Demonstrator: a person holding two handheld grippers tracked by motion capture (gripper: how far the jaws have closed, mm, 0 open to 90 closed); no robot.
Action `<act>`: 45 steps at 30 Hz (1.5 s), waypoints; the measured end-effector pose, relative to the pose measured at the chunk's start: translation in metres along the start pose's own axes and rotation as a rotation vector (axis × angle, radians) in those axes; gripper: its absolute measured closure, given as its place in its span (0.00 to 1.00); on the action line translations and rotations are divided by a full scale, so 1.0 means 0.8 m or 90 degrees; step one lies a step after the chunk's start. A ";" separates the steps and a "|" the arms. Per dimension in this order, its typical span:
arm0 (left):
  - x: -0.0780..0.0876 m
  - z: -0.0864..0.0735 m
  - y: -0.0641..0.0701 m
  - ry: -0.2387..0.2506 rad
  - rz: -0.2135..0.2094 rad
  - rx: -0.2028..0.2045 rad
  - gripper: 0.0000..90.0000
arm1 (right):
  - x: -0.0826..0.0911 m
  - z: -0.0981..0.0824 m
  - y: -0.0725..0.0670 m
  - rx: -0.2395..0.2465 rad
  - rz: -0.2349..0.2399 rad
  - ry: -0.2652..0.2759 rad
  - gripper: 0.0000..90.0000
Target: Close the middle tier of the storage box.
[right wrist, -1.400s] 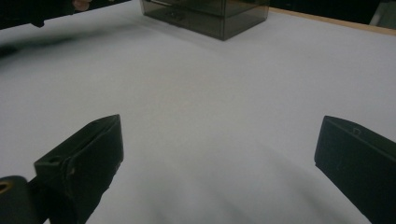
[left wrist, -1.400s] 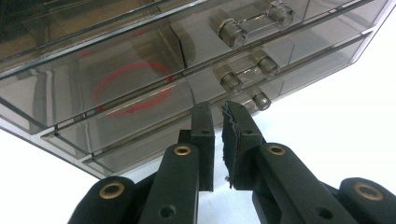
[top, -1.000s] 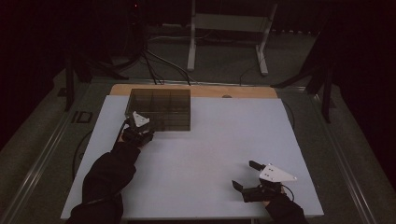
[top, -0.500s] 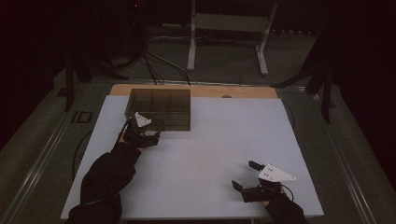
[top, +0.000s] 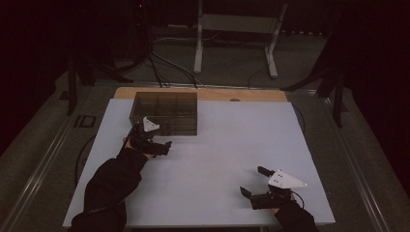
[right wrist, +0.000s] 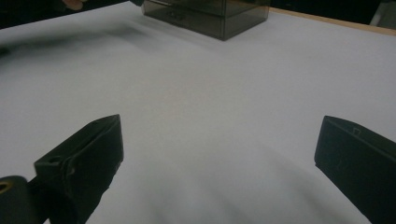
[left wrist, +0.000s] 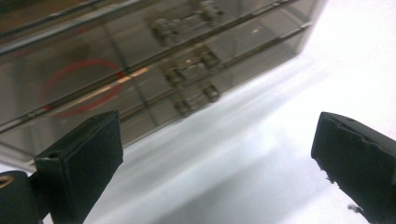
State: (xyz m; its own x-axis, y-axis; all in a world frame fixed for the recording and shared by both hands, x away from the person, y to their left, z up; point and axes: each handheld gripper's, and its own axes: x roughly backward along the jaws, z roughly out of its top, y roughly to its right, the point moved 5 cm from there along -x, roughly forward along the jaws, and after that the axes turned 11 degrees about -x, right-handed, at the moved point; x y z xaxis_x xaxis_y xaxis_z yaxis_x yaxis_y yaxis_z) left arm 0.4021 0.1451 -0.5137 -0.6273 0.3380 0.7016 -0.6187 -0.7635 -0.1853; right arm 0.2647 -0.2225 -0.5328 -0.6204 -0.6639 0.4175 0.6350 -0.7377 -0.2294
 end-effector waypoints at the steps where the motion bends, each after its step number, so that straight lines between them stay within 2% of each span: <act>1: 0.000 0.000 0.000 0.000 0.000 0.000 0.04 | 0.000 0.000 0.000 0.001 0.000 -0.002 0.01; 6: -0.002 0.003 0.011 0.002 -0.019 -0.021 0.03 | 0.000 0.000 0.000 0.001 0.000 0.000 0.01; 9: -0.002 0.005 0.013 0.006 -0.037 -0.019 0.02 | -0.001 -0.001 0.001 0.000 -0.001 -0.005 0.01; 11: -0.002 0.005 0.014 0.008 -0.040 -0.020 0.01 | 0.000 0.000 0.001 0.001 -0.001 -0.002 0.01; 14: -0.002 0.005 0.017 0.016 -0.053 -0.039 0.01 | -0.001 -0.001 0.001 -0.001 -0.001 -0.005 0.01; 15: -0.002 0.006 0.019 0.018 -0.071 -0.045 0.01 | -0.001 -0.001 0.001 -0.002 0.000 -0.005 0.01; 17: -0.003 0.006 0.022 0.016 -0.086 -0.053 0.01 | -0.001 0.000 0.000 0.001 0.001 0.000 0.01; 19: -0.003 0.006 0.023 0.020 -0.092 -0.055 0.01 | -0.001 0.000 0.000 0.003 0.001 -0.002 0.01; 20: -0.001 0.007 0.026 0.023 -0.113 -0.052 0.01 | -0.001 -0.001 0.001 0.001 0.001 -0.004 0.01; 22: 0.000 0.010 0.028 0.029 -0.122 -0.053 0.01 | -0.001 0.000 0.001 0.001 0.001 -0.003 0.01; 25: 0.001 0.013 0.032 0.031 -0.118 -0.071 0.01 | -0.001 0.000 0.001 0.001 0.000 -0.002 0.01; 28: 0.002 0.016 0.035 0.033 -0.138 -0.062 0.01 | 0.000 0.000 0.000 0.002 0.001 -0.001 0.01; 33: 0.005 0.019 0.040 0.045 -0.154 -0.065 0.01 | -0.001 0.000 -0.001 0.001 0.000 -0.002 0.01; 36: 0.007 0.019 0.041 0.049 -0.158 -0.080 0.01 | -0.001 0.000 -0.001 0.004 0.000 -0.003 0.01; 39: 0.009 0.018 0.042 0.057 -0.167 -0.082 0.01 | 0.000 0.000 0.000 0.001 0.000 -0.002 0.01; 45: 0.015 0.019 0.046 0.074 -0.166 -0.099 0.01 | 0.001 0.000 -0.001 0.002 -0.001 -0.002 0.01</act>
State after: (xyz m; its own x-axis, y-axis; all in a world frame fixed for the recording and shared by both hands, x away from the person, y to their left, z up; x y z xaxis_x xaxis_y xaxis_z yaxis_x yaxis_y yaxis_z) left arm 0.3789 0.1130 -0.5015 -0.4819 0.5784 0.6582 -0.8249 -0.5528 -0.1182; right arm 0.2639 -0.2225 -0.5321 -0.6207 -0.6619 0.4203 0.6353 -0.7387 -0.2251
